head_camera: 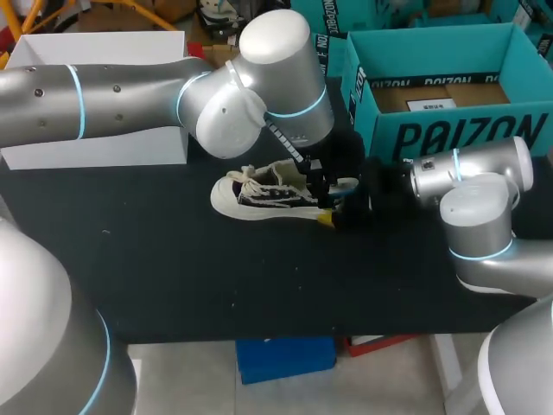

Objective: Take the shoe out of the shoebox, open the shoe tongue, remove and reinsert the insole, then place the shoe into the shoebox

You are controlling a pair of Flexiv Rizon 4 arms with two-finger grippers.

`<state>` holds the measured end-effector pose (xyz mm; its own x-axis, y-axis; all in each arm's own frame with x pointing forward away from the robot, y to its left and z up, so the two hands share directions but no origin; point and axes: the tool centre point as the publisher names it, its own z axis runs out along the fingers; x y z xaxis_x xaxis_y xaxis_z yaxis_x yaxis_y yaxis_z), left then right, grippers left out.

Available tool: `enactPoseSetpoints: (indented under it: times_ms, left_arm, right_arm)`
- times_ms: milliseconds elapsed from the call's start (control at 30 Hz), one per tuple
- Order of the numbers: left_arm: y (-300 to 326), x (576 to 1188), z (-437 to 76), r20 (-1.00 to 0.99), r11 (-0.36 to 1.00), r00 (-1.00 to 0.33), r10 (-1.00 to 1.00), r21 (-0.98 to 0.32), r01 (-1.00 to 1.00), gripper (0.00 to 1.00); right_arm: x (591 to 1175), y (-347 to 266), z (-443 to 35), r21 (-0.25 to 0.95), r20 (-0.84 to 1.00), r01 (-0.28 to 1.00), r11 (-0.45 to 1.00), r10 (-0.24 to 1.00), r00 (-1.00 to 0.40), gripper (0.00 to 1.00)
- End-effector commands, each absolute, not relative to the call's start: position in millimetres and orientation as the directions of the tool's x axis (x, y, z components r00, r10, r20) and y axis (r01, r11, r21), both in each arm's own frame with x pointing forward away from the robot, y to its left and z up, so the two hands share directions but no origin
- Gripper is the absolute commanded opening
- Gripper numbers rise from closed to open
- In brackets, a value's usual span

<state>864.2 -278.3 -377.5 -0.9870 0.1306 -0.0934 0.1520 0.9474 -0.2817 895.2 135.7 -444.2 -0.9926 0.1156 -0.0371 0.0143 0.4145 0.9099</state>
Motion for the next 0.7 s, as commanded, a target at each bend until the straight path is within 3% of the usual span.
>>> enactPoseSetpoints:
  times_ms: [33,67,100,700]
  left_arm:
    - [-286,871,-383,-0.089,0.945,-0.987,0.135,-0.287,0.155,0.25]
    - [-287,871,-383,-0.09,0.945,-0.987,0.135,-0.287,0.156,0.06]
    - [-288,872,-384,-0.09,0.945,-0.987,0.135,-0.287,0.155,0.0]
    - [-279,876,-373,-0.083,0.936,-0.99,0.115,-0.325,0.136,0.0]
  right_arm:
    - [895,138,-446,0.909,-0.036,0.016,0.416,0.117,-0.992,0.0]
    - [895,138,-446,0.909,-0.036,0.016,0.416,0.117,-0.992,0.0]
    - [895,138,-446,0.909,-0.036,0.016,0.416,0.117,-0.992,0.0]
    - [895,138,-446,0.909,-0.036,0.016,0.416,0.117,-0.992,0.0]
